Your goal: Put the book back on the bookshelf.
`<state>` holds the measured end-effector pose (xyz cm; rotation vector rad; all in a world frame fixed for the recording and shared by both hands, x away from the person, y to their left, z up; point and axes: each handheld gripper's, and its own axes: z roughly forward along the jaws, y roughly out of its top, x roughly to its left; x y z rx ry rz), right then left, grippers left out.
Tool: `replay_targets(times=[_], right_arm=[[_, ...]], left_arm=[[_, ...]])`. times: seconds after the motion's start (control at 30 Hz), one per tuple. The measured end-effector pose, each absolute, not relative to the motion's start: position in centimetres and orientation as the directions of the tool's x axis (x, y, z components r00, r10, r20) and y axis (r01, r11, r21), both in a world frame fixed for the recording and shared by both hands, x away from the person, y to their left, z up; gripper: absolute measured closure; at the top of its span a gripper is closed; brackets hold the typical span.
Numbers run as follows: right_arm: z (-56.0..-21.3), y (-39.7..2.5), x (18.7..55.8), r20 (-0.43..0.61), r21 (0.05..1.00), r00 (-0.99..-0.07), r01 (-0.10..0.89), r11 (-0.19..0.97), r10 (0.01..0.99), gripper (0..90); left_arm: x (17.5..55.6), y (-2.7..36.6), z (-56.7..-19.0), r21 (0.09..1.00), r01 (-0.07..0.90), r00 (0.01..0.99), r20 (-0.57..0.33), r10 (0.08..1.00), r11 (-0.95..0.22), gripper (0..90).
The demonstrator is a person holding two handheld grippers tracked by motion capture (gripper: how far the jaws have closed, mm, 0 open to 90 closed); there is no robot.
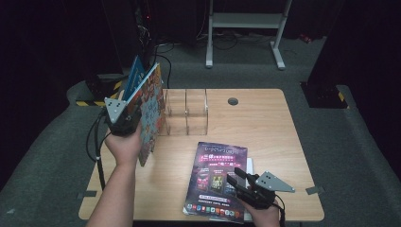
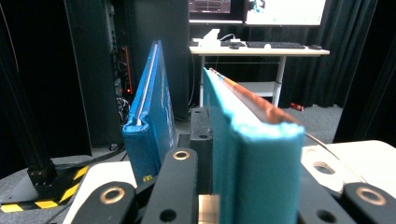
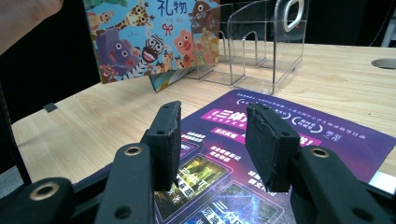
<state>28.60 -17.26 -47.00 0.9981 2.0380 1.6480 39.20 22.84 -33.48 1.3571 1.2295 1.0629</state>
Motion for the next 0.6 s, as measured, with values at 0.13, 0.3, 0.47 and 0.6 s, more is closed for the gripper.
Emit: replay_targets(times=[0.13, 0.3, 0.47, 0.6], right_arm=[[-47.0, -17.2, 28.6, 0.167, 0.947, -0.698, 0.309, 0.083, 0.696, 55.8], [-46.9, -17.2, 28.5, 0.164, 0.948, -0.698, 0.308, 0.085, 0.697, 55.9], [-46.9, -17.2, 28.5, 0.163, 0.948, -0.699, 0.307, 0.086, 0.697, 55.9], [-46.9, -17.3, 28.5, 0.163, 0.948, -0.698, 0.306, 0.085, 0.697, 55.9]], left_arm=[[39.6, 22.8, -33.6, 0.992, 0.130, 0.095, -0.018, 0.995, 0.006, 81.4], [39.9, 22.8, -33.6, 0.992, 0.125, 0.094, -0.020, 0.995, 0.008, 81.4], [40.3, 22.6, -33.7, 0.993, 0.114, 0.096, -0.027, 0.995, 0.015, 81.4], [40.4, 22.4, -34.2, 0.993, 0.114, 0.095, -0.031, 0.995, 0.020, 81.4]])
